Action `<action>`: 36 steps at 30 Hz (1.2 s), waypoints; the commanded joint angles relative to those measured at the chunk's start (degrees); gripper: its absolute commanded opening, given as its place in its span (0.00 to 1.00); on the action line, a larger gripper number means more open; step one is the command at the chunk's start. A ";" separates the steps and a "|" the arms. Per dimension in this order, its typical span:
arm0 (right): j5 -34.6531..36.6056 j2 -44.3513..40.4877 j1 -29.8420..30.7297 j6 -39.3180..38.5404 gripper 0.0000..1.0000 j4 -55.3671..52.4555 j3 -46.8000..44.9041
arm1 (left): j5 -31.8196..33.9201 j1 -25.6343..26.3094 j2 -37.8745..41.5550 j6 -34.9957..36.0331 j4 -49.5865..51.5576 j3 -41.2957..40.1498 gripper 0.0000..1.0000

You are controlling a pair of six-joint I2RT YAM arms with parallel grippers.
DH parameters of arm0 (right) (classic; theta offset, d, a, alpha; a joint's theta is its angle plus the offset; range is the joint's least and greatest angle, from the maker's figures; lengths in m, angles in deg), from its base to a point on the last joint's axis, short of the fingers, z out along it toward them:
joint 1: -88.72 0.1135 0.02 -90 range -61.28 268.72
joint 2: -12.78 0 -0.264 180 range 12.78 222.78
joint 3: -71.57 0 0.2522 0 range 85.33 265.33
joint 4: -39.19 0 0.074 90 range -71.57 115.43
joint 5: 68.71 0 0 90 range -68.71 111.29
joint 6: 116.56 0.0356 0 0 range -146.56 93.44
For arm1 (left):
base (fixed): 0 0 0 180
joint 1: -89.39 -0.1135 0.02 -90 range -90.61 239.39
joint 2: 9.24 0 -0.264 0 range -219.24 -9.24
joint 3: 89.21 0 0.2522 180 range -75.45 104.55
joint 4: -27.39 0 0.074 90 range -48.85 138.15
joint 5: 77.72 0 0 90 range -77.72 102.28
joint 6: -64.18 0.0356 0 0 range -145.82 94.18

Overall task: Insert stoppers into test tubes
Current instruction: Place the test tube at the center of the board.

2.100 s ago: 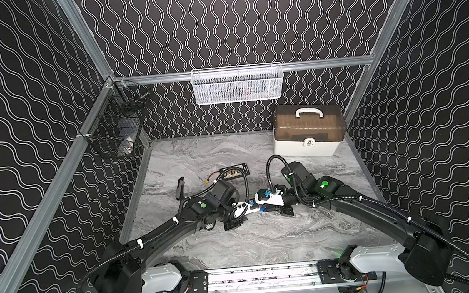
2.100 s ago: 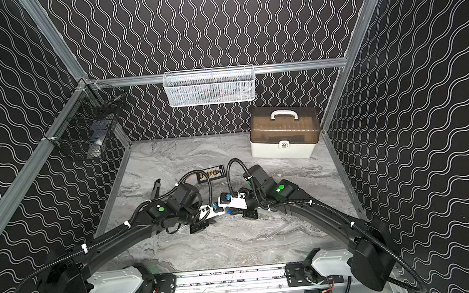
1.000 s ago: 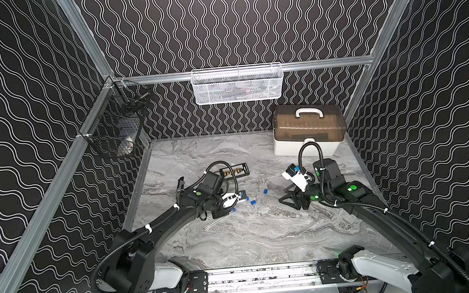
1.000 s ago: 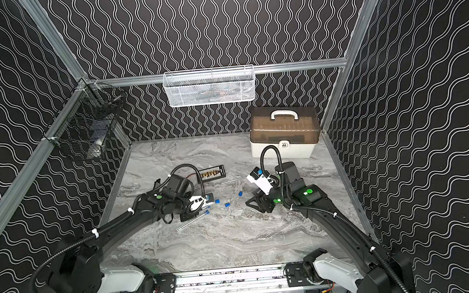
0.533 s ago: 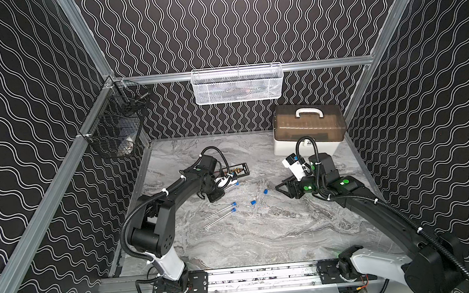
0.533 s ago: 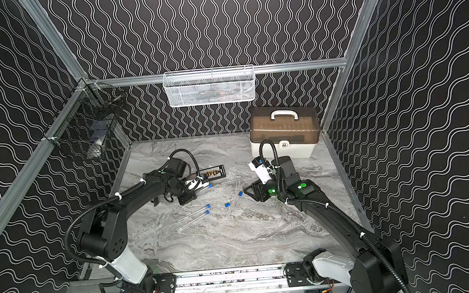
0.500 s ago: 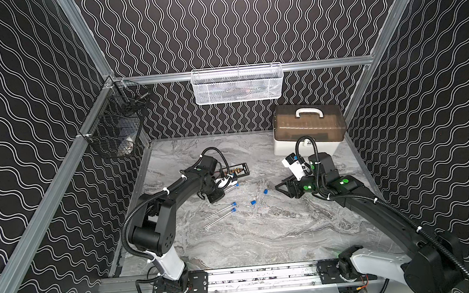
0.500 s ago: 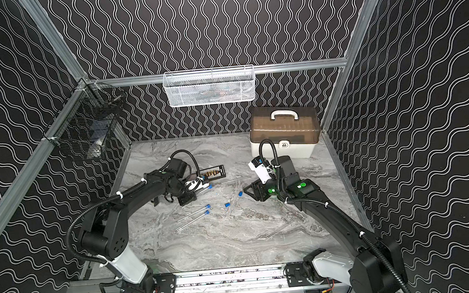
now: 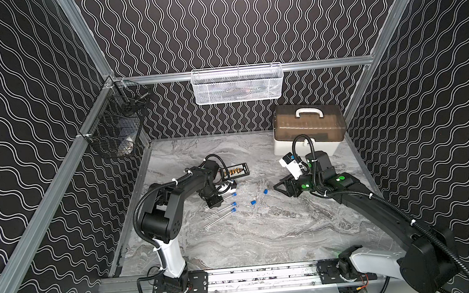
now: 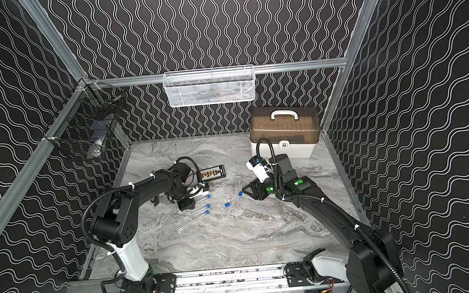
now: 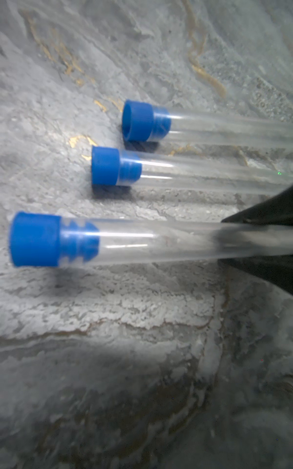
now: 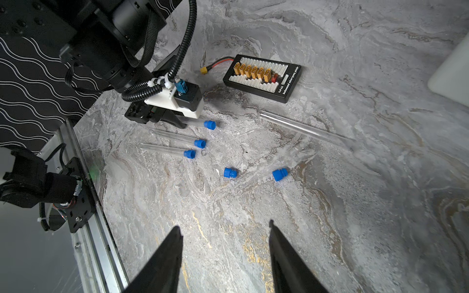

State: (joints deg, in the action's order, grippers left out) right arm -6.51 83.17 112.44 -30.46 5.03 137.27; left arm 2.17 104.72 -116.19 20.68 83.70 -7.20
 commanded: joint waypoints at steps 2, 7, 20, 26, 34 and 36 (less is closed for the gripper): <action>-0.91 -0.10 0.08 -0.58 0.54 2.60 -0.77 | 1.31 -0.09 -2.05 -0.90 4.50 0.94 0.05; -1.12 -0.11 0.03 -0.59 0.54 2.74 -0.86 | 2.35 -0.09 -1.68 -1.48 4.31 -0.51 0.13; -2.44 -1.04 -0.03 -0.14 0.54 2.04 -0.12 | 0.99 -1.15 1.02 -3.06 3.00 -0.65 0.40; -4.43 -1.65 -0.50 0.67 0.54 2.37 0.84 | -1.49 -2.75 7.93 -5.33 0.21 -1.78 0.44; -5.65 -1.92 -1.84 3.24 0.54 5.75 -0.50 | -4.05 2.25 14.00 -5.81 -5.13 1.27 0.44; -3.93 -2.18 -2.09 2.95 0.54 5.18 -0.87 | -2.56 5.78 11.65 -3.92 -5.56 3.85 0.43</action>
State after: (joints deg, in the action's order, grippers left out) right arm -11.44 81.37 110.58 -27.77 8.59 136.68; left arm 0.03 107.63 -102.86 14.71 80.77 -5.41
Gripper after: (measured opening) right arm 0.542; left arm 0.437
